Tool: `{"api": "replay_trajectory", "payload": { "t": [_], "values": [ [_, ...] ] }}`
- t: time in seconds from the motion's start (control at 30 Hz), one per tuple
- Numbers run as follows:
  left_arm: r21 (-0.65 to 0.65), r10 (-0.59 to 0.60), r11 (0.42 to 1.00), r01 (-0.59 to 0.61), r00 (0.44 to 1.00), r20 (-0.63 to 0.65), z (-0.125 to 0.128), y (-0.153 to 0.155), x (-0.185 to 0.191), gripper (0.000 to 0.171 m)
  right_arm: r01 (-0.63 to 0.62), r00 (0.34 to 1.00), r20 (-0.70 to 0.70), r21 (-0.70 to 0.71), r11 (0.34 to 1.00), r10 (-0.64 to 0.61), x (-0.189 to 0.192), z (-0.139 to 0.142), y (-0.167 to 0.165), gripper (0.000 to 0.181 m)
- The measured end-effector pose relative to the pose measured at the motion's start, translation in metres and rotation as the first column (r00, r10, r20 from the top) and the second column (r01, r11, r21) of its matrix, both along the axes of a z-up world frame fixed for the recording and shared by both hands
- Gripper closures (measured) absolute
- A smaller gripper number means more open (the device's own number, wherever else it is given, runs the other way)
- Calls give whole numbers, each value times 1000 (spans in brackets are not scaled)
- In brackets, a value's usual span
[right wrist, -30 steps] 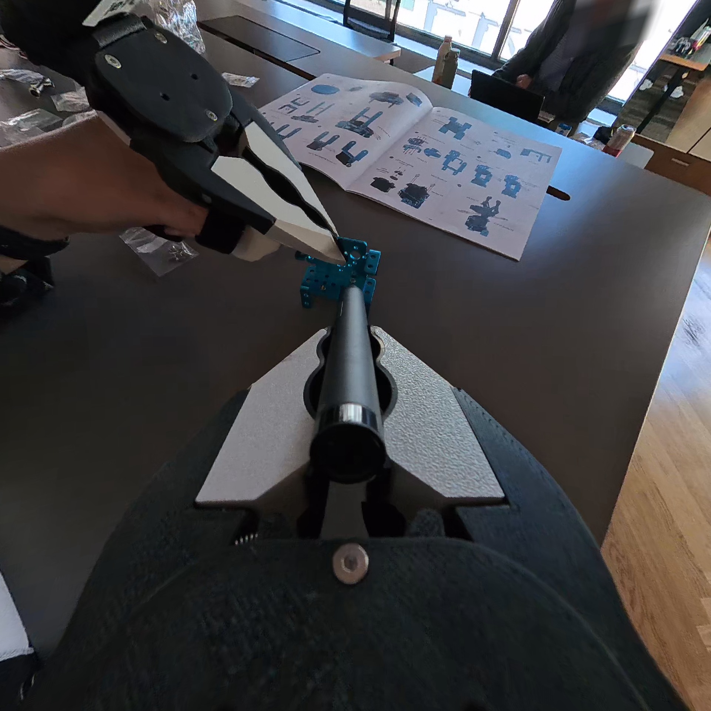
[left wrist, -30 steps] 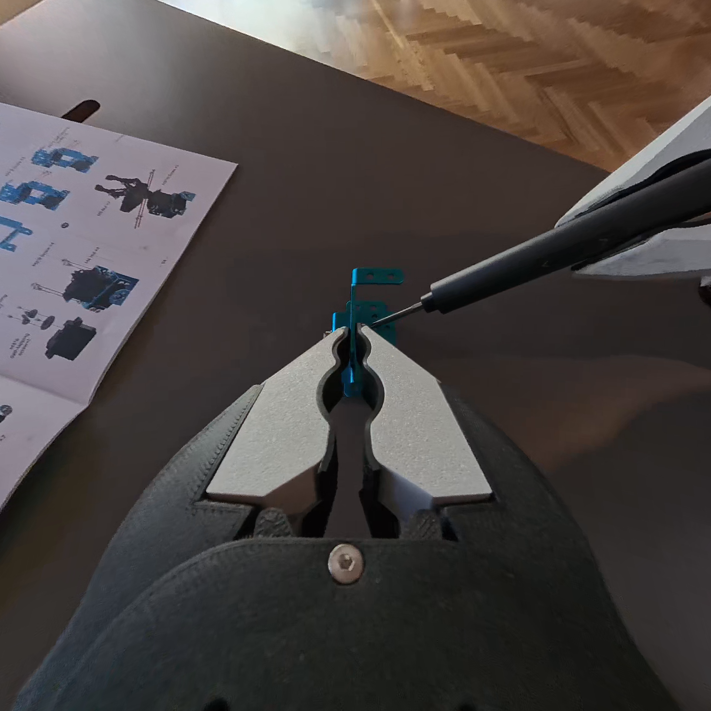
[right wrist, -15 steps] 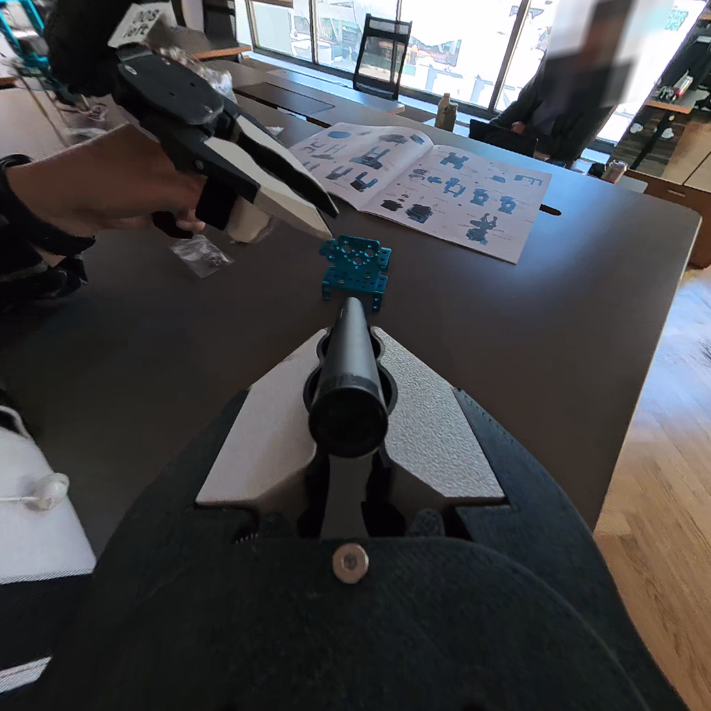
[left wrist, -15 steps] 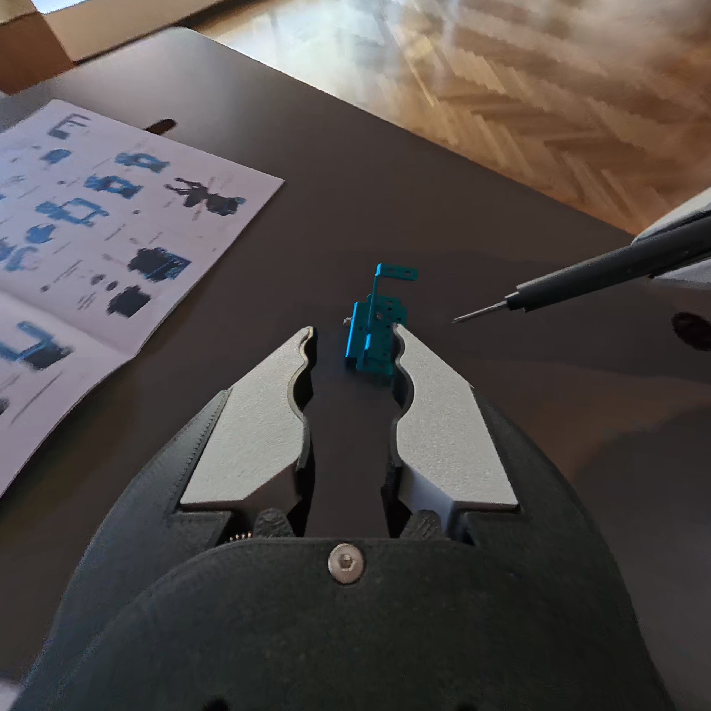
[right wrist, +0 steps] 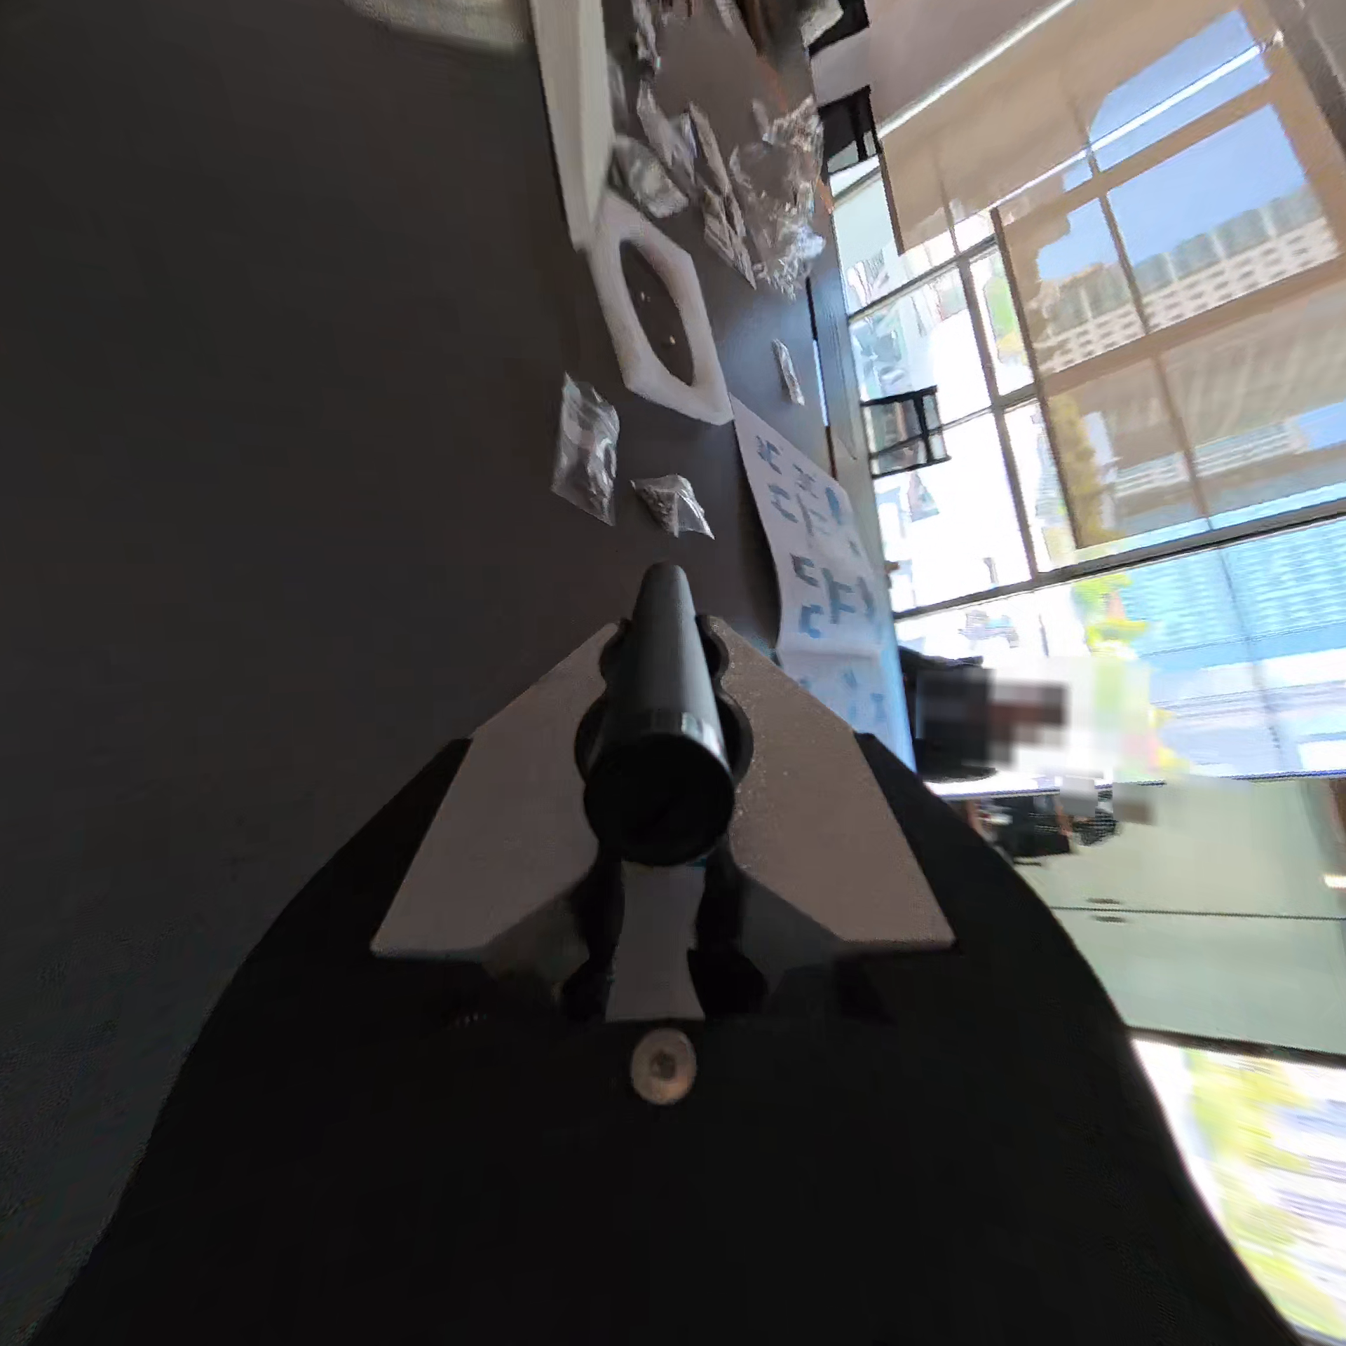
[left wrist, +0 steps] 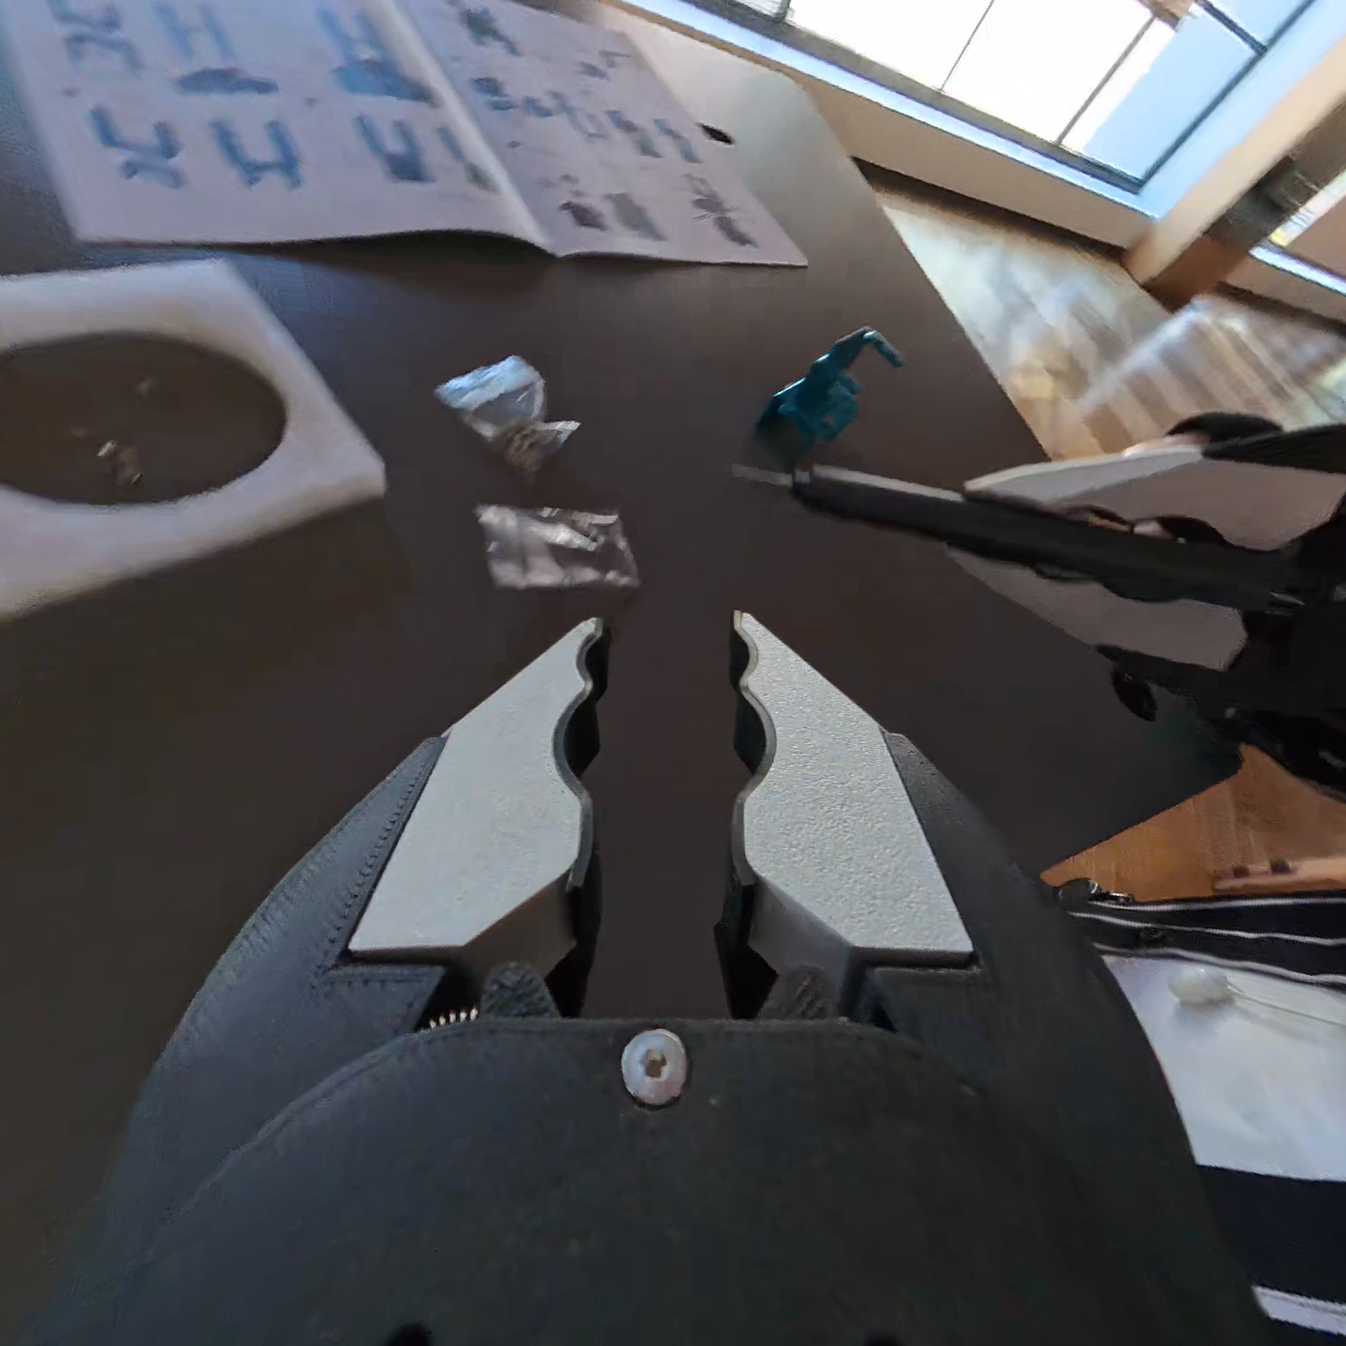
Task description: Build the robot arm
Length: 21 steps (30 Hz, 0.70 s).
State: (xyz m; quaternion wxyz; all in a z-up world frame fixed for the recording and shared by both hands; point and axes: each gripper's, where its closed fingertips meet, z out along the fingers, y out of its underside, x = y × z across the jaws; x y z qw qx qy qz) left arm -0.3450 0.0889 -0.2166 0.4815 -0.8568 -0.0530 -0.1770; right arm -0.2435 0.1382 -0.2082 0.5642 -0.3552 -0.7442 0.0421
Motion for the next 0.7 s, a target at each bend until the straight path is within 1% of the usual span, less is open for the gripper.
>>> {"api": "replay_trajectory", "payload": {
  "t": [0.07, 0.17, 0.3, 0.33, 0.4, 0.43, 0.5, 0.57, 0.63, 0.7],
  "values": [
    [-23, 54, 998, -53, 999, 2, -3, -24, -10, 140, 33, 998, 53, 130, 991, -40, -14, -4, 13, 164],
    [-45, 111, 992, -114, 992, -50, -3, -59, -34, 140, 31, 990, 130, 204, 979, -58, -33, -22, 18, 164],
    [-39, 131, 990, -134, 988, -85, -2, -90, -78, 141, 8, 965, 239, 387, 922, -109, -53, -44, 20, 164],
    [-31, 124, 991, -127, 988, -92, -2, -94, -90, 141, -9, 953, 277, 435, 900, -124, -57, -48, 21, 164],
    [-16, 86, 996, -88, 991, -103, -3, -99, -114, 141, -72, 925, 349, 549, 833, -150, -63, -53, 22, 164],
    [-12, 56, 998, -58, 992, -113, -4, -100, -126, 141, -99, 904, 391, 584, 806, -172, -66, -57, 24, 164],
    [-27, 3, 1000, -7, 989, -148, -9, -102, -154, 142, -166, 841, 494, 625, 763, -221, -68, -65, 26, 165],
    [-46, -57, 998, 50, 984, -170, -13, -104, -178, 141, -208, 779, 578, 605, 769, -244, -70, -77, 23, 165],
    [-44, -93, 995, 86, 977, -189, -15, -104, -202, 142, -269, 743, 613, 641, 719, -268, -75, -77, 22, 165],
    [-47, -122, 992, 115, 977, -175, -18, -101, -219, 142, -261, 716, 634, 629, 732, -290, -75, -78, 22, 165]
  ]
}}
